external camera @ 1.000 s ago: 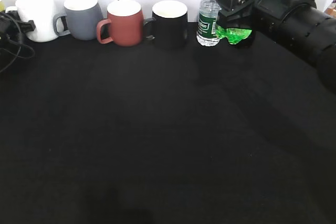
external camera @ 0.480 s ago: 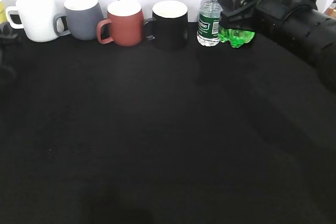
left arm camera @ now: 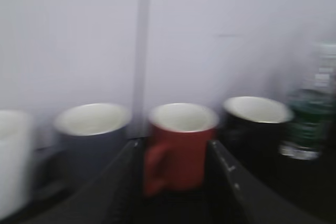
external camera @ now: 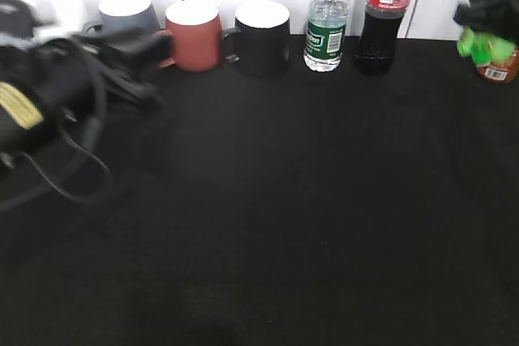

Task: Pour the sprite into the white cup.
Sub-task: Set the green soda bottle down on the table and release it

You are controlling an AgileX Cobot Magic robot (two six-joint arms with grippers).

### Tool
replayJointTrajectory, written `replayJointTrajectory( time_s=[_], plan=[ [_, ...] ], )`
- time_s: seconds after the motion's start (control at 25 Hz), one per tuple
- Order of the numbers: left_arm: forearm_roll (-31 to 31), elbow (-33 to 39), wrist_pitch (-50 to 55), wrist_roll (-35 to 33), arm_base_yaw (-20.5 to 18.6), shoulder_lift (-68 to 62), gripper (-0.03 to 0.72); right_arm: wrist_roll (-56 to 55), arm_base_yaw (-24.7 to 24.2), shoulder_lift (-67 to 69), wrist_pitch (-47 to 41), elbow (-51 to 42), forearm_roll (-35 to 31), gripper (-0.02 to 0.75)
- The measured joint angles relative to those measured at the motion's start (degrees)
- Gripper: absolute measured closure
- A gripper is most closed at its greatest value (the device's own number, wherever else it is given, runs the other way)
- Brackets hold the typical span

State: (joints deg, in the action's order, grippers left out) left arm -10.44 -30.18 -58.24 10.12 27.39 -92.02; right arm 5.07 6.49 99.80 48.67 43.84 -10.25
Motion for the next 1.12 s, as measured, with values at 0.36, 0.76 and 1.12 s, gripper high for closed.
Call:
replayJointTrajectory(
  time_s=[0.36,0.76,1.12],
  plan=[
    [-0.6,0.0,4.4,0.0,5.3,0.0,0.384,-1.2,-0.3,24.5,5.0,17.4,0.0,0.330],
    [-0.7,0.0,4.5,0.1,5.3,0.0,0.386,-1.3,-0.3,28.1,2.7,23.1,0.3,0.253],
    [-0.6,0.0,4.5,0.1,5.3,0.0,0.386,-0.5,-0.4,24.3,-9.5,23.0,0.5,0.088]
  ],
)
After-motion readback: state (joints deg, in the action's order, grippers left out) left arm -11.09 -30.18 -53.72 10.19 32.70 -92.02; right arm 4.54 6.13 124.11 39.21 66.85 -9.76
